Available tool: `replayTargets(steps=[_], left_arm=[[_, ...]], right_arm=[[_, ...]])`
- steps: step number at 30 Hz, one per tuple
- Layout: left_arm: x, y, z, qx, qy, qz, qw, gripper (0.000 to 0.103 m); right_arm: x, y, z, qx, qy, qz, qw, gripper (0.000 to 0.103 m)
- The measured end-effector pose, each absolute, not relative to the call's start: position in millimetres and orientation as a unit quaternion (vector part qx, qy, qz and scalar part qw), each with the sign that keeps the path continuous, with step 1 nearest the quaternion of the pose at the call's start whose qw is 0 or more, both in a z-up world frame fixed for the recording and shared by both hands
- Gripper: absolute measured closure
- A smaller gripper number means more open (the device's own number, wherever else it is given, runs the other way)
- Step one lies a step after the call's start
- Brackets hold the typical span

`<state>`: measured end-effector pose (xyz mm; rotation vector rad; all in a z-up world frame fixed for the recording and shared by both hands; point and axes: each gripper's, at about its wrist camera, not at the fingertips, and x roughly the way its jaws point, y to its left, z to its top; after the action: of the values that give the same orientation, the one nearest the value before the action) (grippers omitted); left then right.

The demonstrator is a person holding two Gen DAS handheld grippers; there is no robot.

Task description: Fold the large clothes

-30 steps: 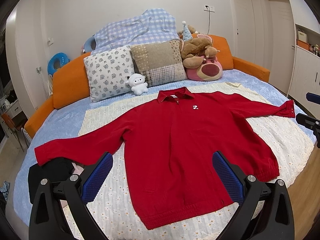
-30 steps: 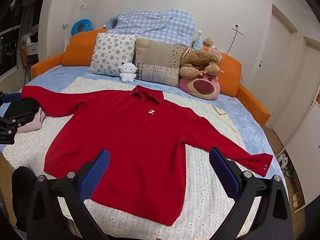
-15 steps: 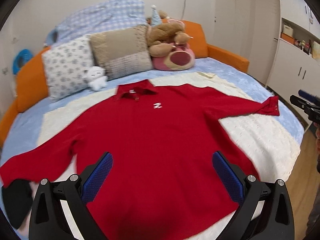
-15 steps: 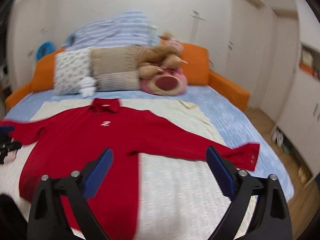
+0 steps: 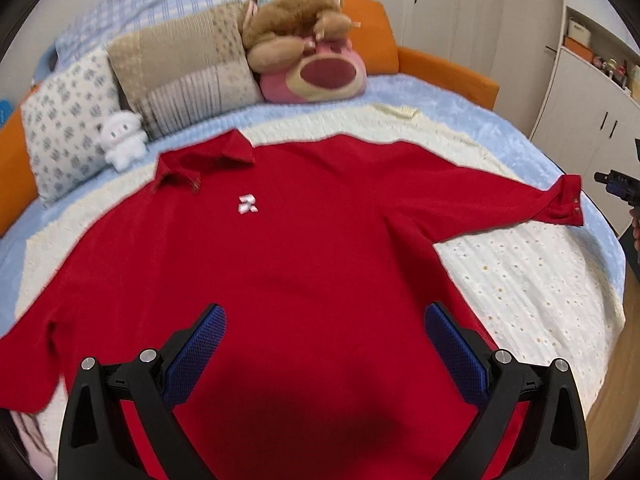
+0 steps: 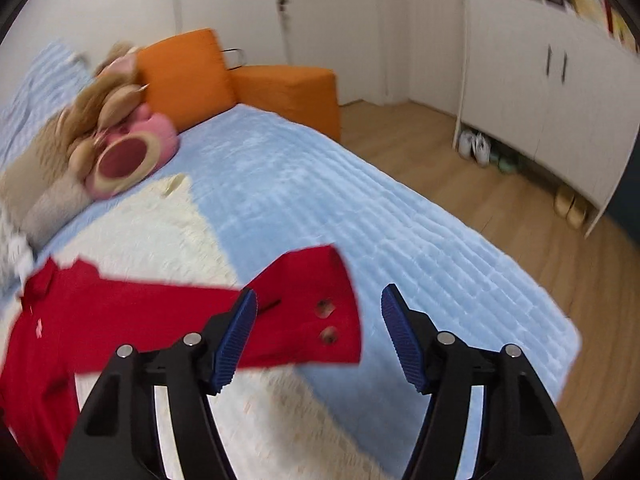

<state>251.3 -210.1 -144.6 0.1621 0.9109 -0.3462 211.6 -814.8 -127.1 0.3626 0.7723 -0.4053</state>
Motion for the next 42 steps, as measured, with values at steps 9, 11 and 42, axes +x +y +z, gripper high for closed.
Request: replayTargets(steps=[9, 11, 42], left_arm=[[296.5, -228.0, -196.7, 0.057, 0.498, -0.172, 0.848, 0.002], [299.8, -234.3, -201.4, 0.068, 0.494, -0.175, 0.849, 0.002], [562.6, -388.0, -225.0, 0.061, 0.666, -0.163, 0.725, 0.002]], right_arm=[[265.6, -869.5, -171.0, 0.261, 0.404, -0.150, 0.864, 0.052], [274.0, -870.6, -174.7, 0.245, 0.415, -0.155, 0.863, 0.059], [53.9, -501.9, -15.4, -0.015, 0.264, 0.447, 0.855, 0.099]])
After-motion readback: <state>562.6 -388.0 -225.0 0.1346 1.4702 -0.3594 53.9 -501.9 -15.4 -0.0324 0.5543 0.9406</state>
